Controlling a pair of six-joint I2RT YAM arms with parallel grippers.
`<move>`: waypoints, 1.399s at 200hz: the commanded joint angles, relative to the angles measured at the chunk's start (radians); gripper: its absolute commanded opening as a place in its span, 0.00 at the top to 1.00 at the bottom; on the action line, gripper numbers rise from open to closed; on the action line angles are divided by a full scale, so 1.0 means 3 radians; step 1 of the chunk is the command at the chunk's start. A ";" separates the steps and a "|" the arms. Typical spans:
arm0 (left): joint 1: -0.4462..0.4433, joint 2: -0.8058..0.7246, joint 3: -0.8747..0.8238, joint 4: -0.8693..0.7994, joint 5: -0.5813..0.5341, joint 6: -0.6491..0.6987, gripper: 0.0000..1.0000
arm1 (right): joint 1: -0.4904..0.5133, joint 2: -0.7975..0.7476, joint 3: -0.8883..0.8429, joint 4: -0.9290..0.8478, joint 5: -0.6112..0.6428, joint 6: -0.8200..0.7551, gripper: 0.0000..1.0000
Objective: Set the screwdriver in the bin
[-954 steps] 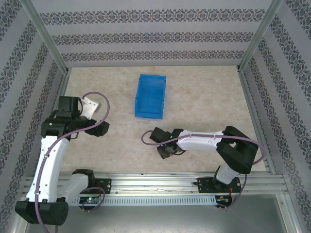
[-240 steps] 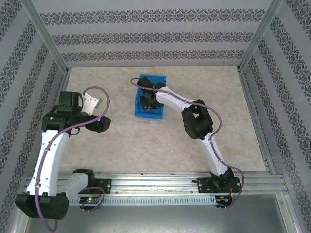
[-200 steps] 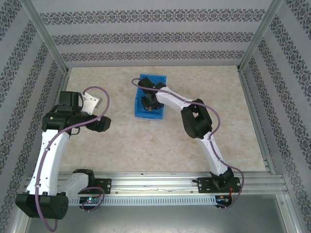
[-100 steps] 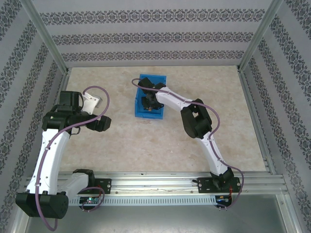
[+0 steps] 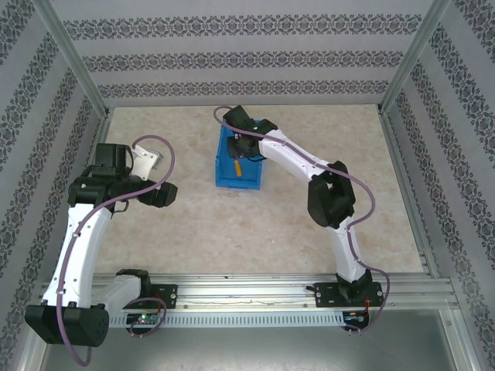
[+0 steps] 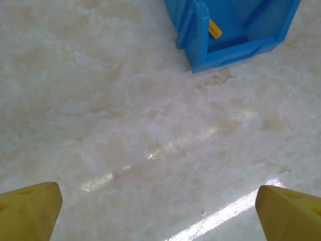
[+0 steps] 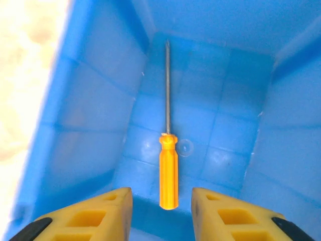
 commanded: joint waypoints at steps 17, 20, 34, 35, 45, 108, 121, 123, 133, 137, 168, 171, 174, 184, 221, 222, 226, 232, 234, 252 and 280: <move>-0.0002 0.0014 -0.0135 0.0212 0.0075 -0.0067 0.01 | 0.0261 -0.0580 -0.0347 0.0070 0.0334 -0.0205 0.62; -0.0002 0.0016 -0.0140 0.0225 0.0079 -0.0073 0.01 | 0.0285 -0.0640 -0.0408 0.0105 0.0340 -0.0216 0.61; -0.0004 0.0054 -0.0154 0.0244 0.0097 -0.0070 0.01 | 0.0404 -0.0928 -0.0692 0.0252 0.0437 -0.0289 0.61; -0.0003 0.0057 -0.0154 0.0245 0.0096 -0.0068 0.01 | 0.0412 -0.0948 -0.0713 0.0261 0.0451 -0.0294 0.61; -0.0007 0.0099 -0.0157 0.0255 0.0091 -0.0052 0.01 | 0.0498 -0.1155 -0.0914 0.0345 0.0543 -0.0353 0.61; -0.0012 0.0166 -0.0320 0.0544 -0.0089 -0.0124 0.00 | 0.0772 -0.2740 -0.2671 0.0869 0.0945 -0.0264 0.57; -0.0012 0.0182 -0.0352 0.0610 -0.0094 -0.0185 0.00 | 0.0771 -0.3104 -0.3016 0.0950 0.1056 -0.0244 0.54; -0.0012 0.0183 -0.0356 0.0623 -0.0101 -0.0194 0.00 | 0.0769 -0.3160 -0.3064 0.0958 0.1073 -0.0246 0.53; -0.0015 0.0203 -0.0364 0.0671 -0.0115 -0.0259 0.00 | 0.0769 -0.3399 -0.3278 0.1011 0.1141 -0.0249 0.51; -0.0017 0.0214 -0.0364 0.0687 -0.0126 -0.0282 0.00 | 0.0764 -0.3491 -0.3369 0.1039 0.1160 -0.0271 0.50; -0.0017 0.0304 -0.0336 0.0772 -0.0251 -0.0462 0.01 | 0.0759 -0.4181 -0.3928 0.1131 0.1319 -0.0280 0.37; -0.0012 0.0306 -0.0342 0.0783 -0.0273 -0.0480 0.01 | 0.0756 -0.4226 -0.3968 0.1129 0.1324 -0.0275 0.37; -0.0017 0.0310 -0.0352 0.0799 -0.0297 -0.0497 0.01 | 0.0752 -0.4276 -0.3998 0.1122 0.1334 -0.0270 0.36; -0.0017 0.0320 -0.0378 0.0861 -0.0374 -0.0562 0.01 | 0.0746 -0.4409 -0.4096 0.1088 0.1376 -0.0243 0.32; -0.0017 0.0287 -0.0452 0.1040 -0.0652 -0.0769 0.01 | 0.0653 -0.4629 -0.4271 0.0911 0.1365 -0.0125 0.06; -0.0017 0.0286 -0.0451 0.1044 -0.0662 -0.0770 0.01 | 0.0650 -0.4629 -0.4275 0.0910 0.1360 -0.0126 0.05; -0.0017 0.0274 -0.0463 0.1065 -0.0689 -0.0791 0.01 | 0.0638 -0.4638 -0.4287 0.0897 0.1346 -0.0117 0.02; -0.0012 0.0266 -0.0478 0.1097 -0.0722 -0.0815 0.01 | 0.0626 -0.4647 -0.4307 0.0884 0.1334 -0.0095 0.02; -0.0016 0.0266 -0.0485 0.1105 -0.0731 -0.0827 0.01 | 0.0622 -0.4648 -0.4315 0.0881 0.1333 -0.0089 0.02; -0.0017 0.0233 -0.0557 0.1216 -0.0839 -0.0913 0.01 | 0.0573 -0.4645 -0.4374 0.0888 0.1269 -0.0017 0.02; -0.0017 0.0215 -0.0694 0.1429 -0.0946 -0.1001 0.01 | 0.0485 -0.4573 -0.4421 0.0902 0.1204 0.0094 0.02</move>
